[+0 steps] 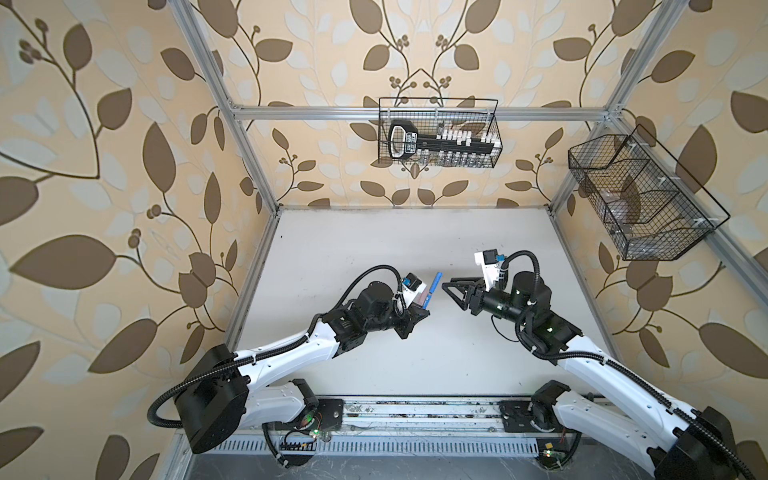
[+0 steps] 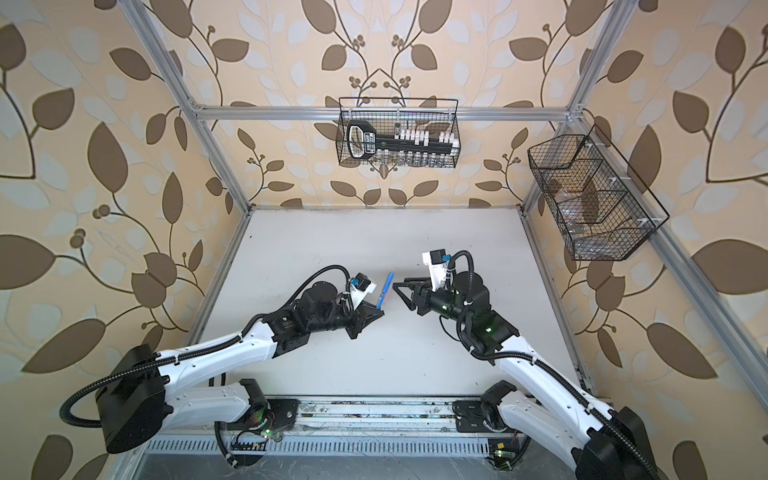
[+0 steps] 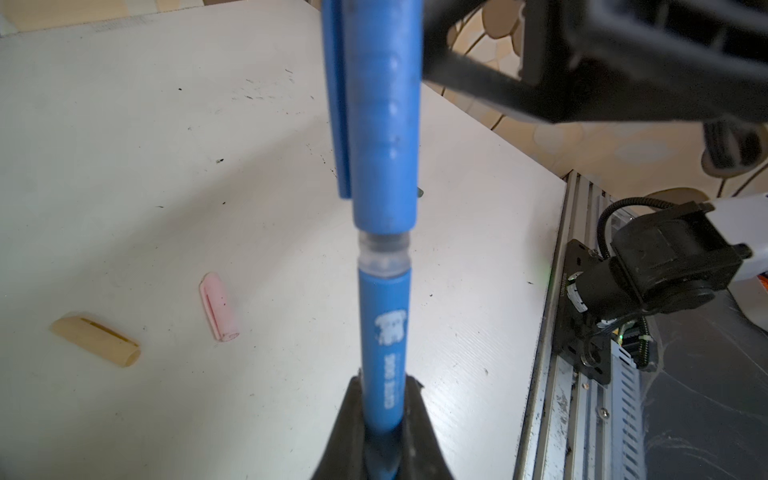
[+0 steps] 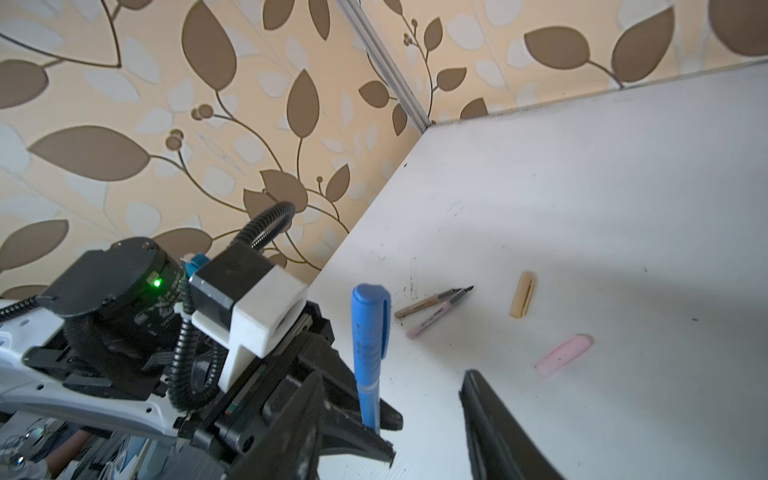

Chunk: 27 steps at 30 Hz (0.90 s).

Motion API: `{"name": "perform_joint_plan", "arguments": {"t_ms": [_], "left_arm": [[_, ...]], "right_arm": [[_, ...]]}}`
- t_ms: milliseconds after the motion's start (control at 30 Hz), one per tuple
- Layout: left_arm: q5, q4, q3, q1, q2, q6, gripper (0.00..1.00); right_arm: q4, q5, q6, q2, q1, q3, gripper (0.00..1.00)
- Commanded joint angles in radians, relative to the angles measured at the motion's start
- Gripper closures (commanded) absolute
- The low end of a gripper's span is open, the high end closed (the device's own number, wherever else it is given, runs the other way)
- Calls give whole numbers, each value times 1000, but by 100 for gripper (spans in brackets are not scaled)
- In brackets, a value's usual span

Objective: Insert the pens into the pen caps

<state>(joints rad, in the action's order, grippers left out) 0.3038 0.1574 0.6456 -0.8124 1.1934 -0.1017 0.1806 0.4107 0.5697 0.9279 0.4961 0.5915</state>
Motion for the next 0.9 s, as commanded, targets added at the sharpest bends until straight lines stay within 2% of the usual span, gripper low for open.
{"name": "perform_joint_plan", "arguments": {"t_ms": [0, 367, 867], "left_arm": [[-11, 7, 37, -8, -29, 30, 100], [-14, 2, 34, -8, -35, 34, 100], [-11, 14, 52, -7, -26, 27, 100]], "right_arm": [[7, 71, 3, 26, -19, 52, 46], [42, 130, -7, 168, -4, 151, 47], [34, 138, -12, 224, 47, 167, 74]]}}
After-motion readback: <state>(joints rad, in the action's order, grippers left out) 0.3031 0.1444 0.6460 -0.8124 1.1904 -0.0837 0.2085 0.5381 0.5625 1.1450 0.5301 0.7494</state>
